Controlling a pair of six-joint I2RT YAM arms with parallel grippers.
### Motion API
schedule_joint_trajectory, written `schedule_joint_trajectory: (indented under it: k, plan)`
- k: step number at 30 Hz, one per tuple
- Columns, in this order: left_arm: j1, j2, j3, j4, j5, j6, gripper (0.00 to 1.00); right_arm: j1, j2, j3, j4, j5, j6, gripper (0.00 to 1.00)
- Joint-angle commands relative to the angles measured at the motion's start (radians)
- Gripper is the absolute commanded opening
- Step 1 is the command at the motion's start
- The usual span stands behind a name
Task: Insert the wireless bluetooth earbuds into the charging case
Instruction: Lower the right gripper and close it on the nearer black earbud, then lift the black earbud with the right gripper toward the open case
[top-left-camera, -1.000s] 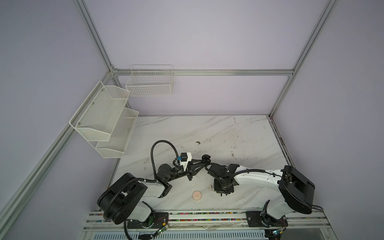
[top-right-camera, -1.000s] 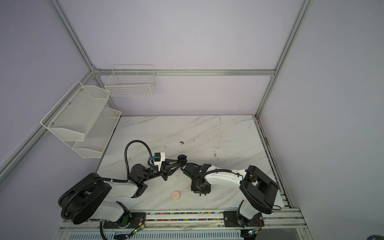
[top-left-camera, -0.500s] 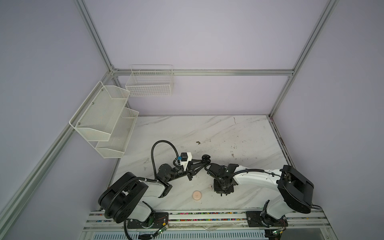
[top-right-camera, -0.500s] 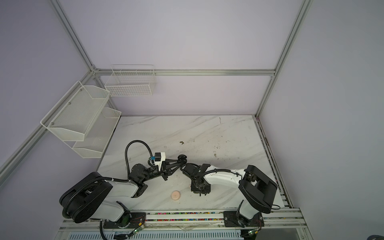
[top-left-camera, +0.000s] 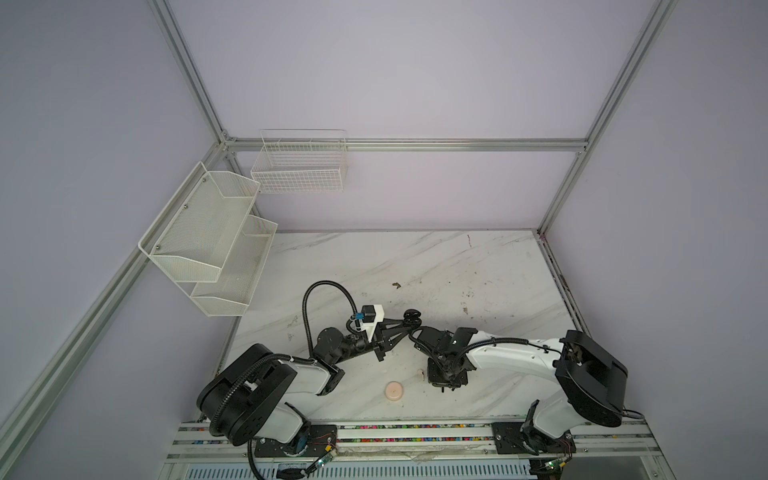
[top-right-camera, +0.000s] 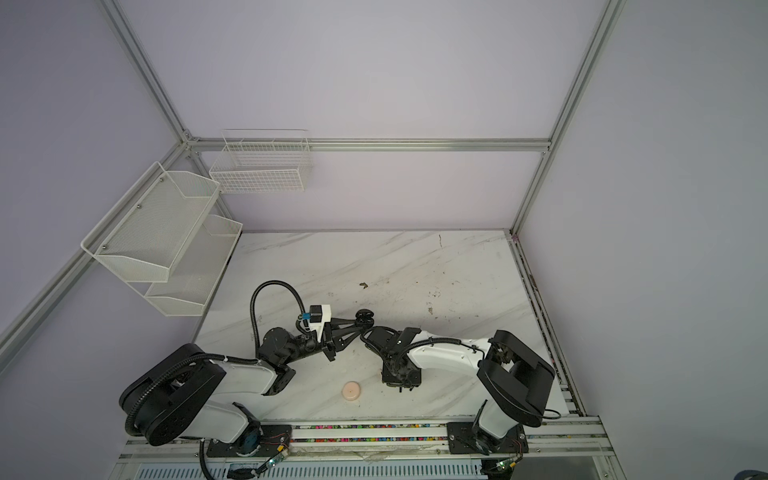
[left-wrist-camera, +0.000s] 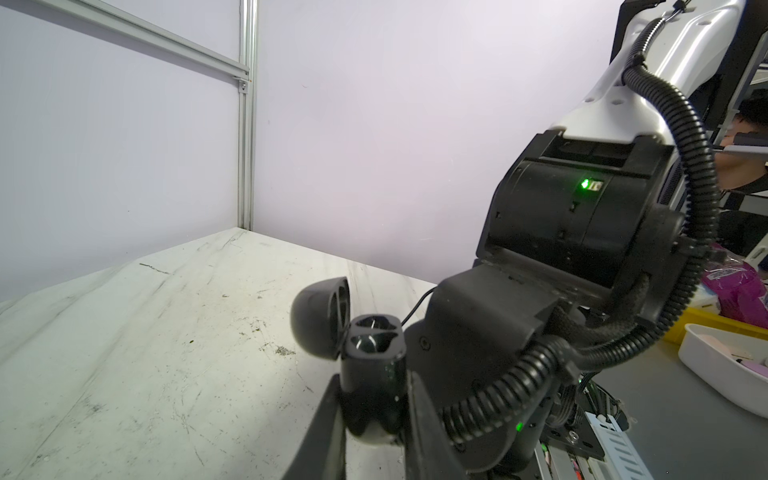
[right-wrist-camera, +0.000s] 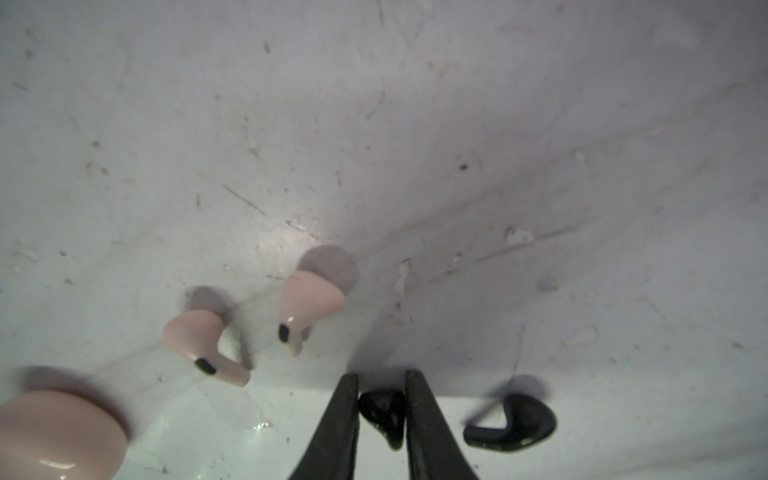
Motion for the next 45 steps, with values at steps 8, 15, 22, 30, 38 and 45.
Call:
schedule_joint_trajectory:
  k: [8, 15, 22, 30, 38, 45]
  plan:
    - [-0.007, 0.003, -0.027, 0.054, 0.027, -0.003, 0.00, -0.060, -0.076, 0.013, -0.021, 0.057, -0.033, 0.23]
    - [-0.007, 0.007, -0.024, 0.054, 0.014, -0.003, 0.00, -0.129, -0.109, 0.023, -0.040, 0.090, -0.085, 0.22]
    - [-0.006, 0.027, -0.007, 0.058, -0.017, -0.010, 0.00, -0.217, -0.132, 0.080, -0.051, 0.144, -0.158, 0.22]
    - [-0.007, 0.052, 0.009, 0.064, -0.031, -0.029, 0.00, -0.277, -0.181, 0.136, -0.090, 0.176, -0.210, 0.22]
    - [-0.007, 0.093, 0.037, 0.094, -0.016, 0.033, 0.00, -0.292, -0.220, 0.309, -0.143, 0.216, -0.260, 0.22]
    - [-0.005, 0.133, 0.116, 0.094, -0.021, 0.147, 0.00, -0.292, -0.204, 0.509, -0.180, 0.227, -0.324, 0.22]
